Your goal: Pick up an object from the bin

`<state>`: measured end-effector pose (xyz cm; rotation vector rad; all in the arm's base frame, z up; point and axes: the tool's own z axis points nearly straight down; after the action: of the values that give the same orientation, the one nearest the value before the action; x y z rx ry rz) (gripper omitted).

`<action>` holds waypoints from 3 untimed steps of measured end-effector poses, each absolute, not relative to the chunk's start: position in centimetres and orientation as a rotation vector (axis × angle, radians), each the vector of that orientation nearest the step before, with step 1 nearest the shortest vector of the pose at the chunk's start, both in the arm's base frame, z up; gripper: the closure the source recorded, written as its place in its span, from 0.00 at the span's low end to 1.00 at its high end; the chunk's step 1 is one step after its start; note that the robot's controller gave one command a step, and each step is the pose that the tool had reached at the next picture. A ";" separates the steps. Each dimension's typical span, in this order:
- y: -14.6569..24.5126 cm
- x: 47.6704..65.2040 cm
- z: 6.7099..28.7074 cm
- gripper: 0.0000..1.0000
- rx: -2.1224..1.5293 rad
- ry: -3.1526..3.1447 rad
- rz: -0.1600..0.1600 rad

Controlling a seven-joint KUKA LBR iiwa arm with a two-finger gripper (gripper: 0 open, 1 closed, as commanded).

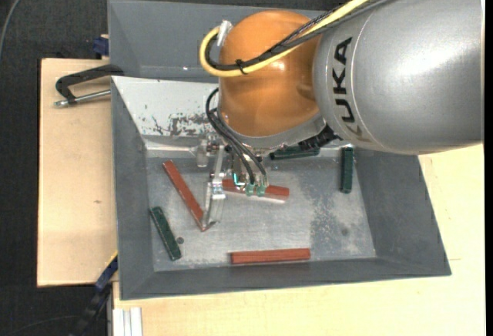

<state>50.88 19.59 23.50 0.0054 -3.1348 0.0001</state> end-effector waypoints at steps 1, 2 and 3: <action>18.7 54.3 6.7 0.00 0.014 -3.138 0.000; 14.6 59.2 7.1 0.00 -0.230 -3.138 -0.005; 14.4 57.9 7.1 0.00 0.312 -3.127 -0.002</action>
Offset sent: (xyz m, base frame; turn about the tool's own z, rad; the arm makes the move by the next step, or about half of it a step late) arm 0.0343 -0.0094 -0.1650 -0.0054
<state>57.89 14.40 7.11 0.3117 -3.1274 -0.0019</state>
